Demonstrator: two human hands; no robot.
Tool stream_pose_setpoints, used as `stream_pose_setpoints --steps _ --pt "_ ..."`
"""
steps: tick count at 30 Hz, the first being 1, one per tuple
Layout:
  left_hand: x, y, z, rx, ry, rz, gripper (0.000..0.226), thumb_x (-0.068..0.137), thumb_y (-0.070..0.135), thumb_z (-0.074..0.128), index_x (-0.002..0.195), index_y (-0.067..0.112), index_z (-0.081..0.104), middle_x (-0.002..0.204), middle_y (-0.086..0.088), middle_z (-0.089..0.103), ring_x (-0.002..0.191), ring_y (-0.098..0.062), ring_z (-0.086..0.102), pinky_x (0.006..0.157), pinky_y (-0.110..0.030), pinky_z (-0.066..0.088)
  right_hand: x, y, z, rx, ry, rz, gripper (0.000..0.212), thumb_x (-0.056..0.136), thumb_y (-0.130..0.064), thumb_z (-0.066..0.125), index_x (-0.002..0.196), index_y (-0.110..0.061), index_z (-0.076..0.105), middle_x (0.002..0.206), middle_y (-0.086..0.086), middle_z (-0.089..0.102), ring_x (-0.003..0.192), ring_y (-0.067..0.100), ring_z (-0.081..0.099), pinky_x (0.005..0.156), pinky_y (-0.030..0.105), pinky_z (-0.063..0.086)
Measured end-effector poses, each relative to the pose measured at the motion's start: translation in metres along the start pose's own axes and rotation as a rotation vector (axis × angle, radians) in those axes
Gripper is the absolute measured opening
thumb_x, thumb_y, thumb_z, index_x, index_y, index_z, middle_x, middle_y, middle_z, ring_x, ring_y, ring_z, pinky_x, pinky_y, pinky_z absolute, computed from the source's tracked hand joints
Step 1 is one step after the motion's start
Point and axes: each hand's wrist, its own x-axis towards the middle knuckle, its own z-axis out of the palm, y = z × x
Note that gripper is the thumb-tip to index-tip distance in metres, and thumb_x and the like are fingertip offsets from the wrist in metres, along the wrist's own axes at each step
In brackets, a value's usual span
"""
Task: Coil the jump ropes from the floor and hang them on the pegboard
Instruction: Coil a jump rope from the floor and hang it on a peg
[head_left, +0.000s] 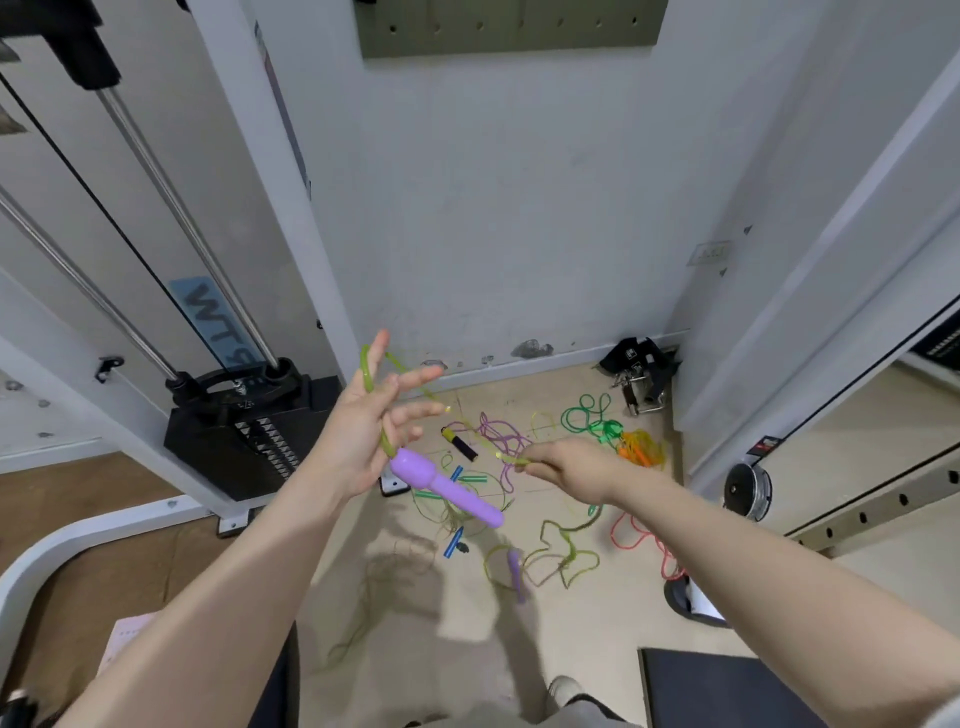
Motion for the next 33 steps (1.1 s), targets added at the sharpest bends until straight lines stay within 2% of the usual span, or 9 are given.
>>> stream_pose_setpoints --steps 5,10,13,16,19,23,27,30,33 --pt "0.012 -0.029 0.028 0.303 -0.184 -0.111 0.048 0.101 0.007 0.030 0.142 0.031 0.024 0.105 -0.010 0.067 0.081 -0.014 0.071 0.073 -0.022 0.057 -0.001 -0.040 -0.032 -0.156 -0.178 -0.187 0.023 0.095 -0.023 0.050 0.091 -0.003 0.061 0.066 0.007 0.051 0.069 0.023 0.042 0.062 0.029 0.032" --pt "0.014 -0.045 0.050 0.371 -0.321 -0.207 0.035 0.100 0.015 0.032 0.133 0.025 0.038 0.071 -0.002 0.068 0.054 -0.014 0.064 0.052 -0.023 0.050 -0.010 -0.050 -0.073 -0.097 -0.036 -0.237 0.021 0.088 -0.024 0.059 0.079 -0.007 0.068 0.059 0.002 0.052 0.051 0.008 0.044 0.052 0.020 0.030" --pt "0.017 -0.049 0.056 0.340 -0.350 -0.258 0.049 0.095 0.037 0.033 0.122 -0.002 0.043 0.049 -0.003 0.052 0.031 -0.008 0.032 0.044 -0.022 0.025 -0.011 -0.037 -0.094 -0.003 0.191 -0.204 0.022 0.084 -0.030 0.066 0.071 -0.012 0.065 0.053 -0.004 0.050 0.047 0.003 0.043 0.051 0.014 0.031" --pt "0.019 -0.045 0.064 0.230 -0.372 -0.277 0.050 0.093 0.047 0.032 0.091 0.003 0.056 0.041 0.007 0.029 0.031 -0.002 0.013 0.042 -0.019 0.007 -0.006 -0.019 -0.101 0.131 0.350 -0.178 0.025 0.080 -0.030 0.071 0.066 -0.014 0.059 0.051 -0.009 0.042 0.047 0.003 0.038 0.050 0.015 0.029" --pt "0.020 -0.031 0.070 0.052 -0.522 -0.264 0.039 0.083 0.050 0.058 0.063 0.017 0.053 0.043 0.012 0.023 0.030 0.000 0.015 0.038 -0.013 0.013 -0.001 -0.005 -0.089 0.561 0.301 -0.157 0.025 0.083 -0.020 0.067 0.068 -0.004 0.056 0.059 0.004 0.042 0.058 0.009 0.036 0.056 0.023 0.028" --pt "0.018 -0.019 0.074 -0.491 -0.861 -0.313 0.036 0.095 0.036 0.049 0.083 0.004 0.061 0.048 0.005 0.018 0.034 -0.003 0.018 0.038 -0.015 0.021 0.008 0.009 -0.062 0.789 0.092 -0.120 0.023 0.088 -0.013 0.061 0.072 0.003 0.055 0.064 0.005 0.053 0.064 0.017 0.042 0.061 0.026 0.032" --pt "0.018 0.005 0.057 -0.755 -0.727 -0.171 0.037 0.097 0.018 0.045 0.129 -0.001 0.049 0.052 0.004 0.021 0.038 -0.003 0.028 0.040 -0.017 0.033 0.012 0.028 -0.031 0.744 0.044 -0.007 0.022 0.092 -0.012 0.055 0.071 -0.015 0.051 0.059 -0.012 0.056 0.062 0.009 0.046 0.064 0.024 0.035" --pt "0.024 0.019 0.041 -0.713 -0.392 -0.054 0.036 0.092 0.006 0.052 0.128 0.006 0.055 0.070 -0.012 0.055 0.059 -0.021 0.060 0.059 -0.029 0.056 0.007 0.032 -0.018 0.712 0.060 0.123 0.028 0.096 -0.005 0.043 0.073 -0.020 0.048 0.060 -0.002 0.048 0.050 0.003 0.044 0.046 0.012 0.032" --pt "0.026 0.008 0.033 -0.528 -0.145 0.061 0.056 0.070 0.001 0.066 0.123 0.017 0.059 0.098 -0.007 0.071 0.090 -0.027 0.070 0.071 -0.038 0.058 0.010 0.025 -0.020 0.405 0.123 0.068 0.026 0.098 -0.016 0.044 0.075 -0.019 0.055 0.058 -0.002 0.042 0.041 -0.002 0.044 0.046 0.011 0.030"
